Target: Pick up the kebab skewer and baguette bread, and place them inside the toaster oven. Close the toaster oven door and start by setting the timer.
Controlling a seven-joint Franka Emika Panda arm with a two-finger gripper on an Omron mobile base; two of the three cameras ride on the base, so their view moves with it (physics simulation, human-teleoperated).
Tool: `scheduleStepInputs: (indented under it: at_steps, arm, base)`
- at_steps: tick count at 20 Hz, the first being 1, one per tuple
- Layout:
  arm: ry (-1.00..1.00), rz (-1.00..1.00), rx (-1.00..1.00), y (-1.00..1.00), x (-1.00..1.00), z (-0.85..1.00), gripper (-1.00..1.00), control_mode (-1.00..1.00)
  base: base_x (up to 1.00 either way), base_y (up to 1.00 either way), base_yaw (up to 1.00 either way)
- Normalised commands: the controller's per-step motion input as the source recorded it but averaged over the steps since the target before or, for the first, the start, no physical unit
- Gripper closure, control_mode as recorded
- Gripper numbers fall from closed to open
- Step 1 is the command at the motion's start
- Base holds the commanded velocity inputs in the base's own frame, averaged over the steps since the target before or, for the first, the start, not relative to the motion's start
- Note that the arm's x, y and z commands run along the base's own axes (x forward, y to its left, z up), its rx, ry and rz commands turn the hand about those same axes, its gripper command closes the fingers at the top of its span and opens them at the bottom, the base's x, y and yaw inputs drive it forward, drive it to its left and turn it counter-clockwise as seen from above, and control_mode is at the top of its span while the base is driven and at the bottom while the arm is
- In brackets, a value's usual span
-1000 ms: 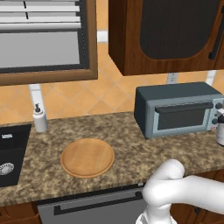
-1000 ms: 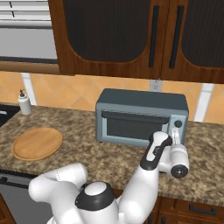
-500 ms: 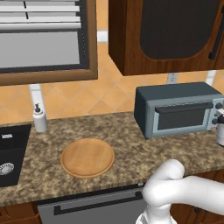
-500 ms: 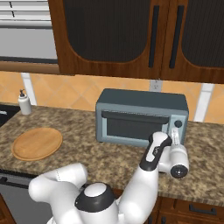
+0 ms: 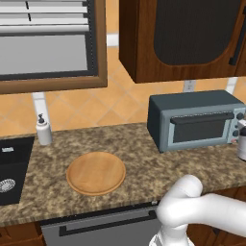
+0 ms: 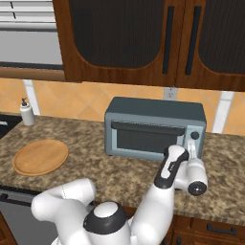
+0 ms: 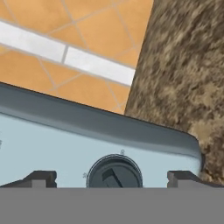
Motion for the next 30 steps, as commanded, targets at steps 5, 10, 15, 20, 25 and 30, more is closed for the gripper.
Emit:
scheduleStepInputs:
  at_steps: [5,10,15,20,25,30]
  arm:
    - [-0.12,0.00,0.02,0.00,0.27,-0.07,-1.00,-1.00]
    - [-0.10,0.00,0.05,0.06,0.23,0.00,-1.00,-1.00]
    - [-0.01,0.00,0.02,0.00,0.27,0.00,-1.00,-1.00]
    - [0.00,0.00,0.00,0.01,0.10,0.13,-1.00,-1.00]
    - [0.00,0.00,0.00,0.11,0.13,0.10,-1.00,-1.00]
    - [0.00,0.00,0.00,0.13,0.17,0.00,1.00,-1.00]
  base:
    - [0.00,0.00,0.00]
    - [0.00,0.00,0.00]
    - [0.00,0.00,0.00]
    - [0.00,0.00,0.00]
    - [0.00,0.00,0.00]
    - [0.00,0.00,0.00]
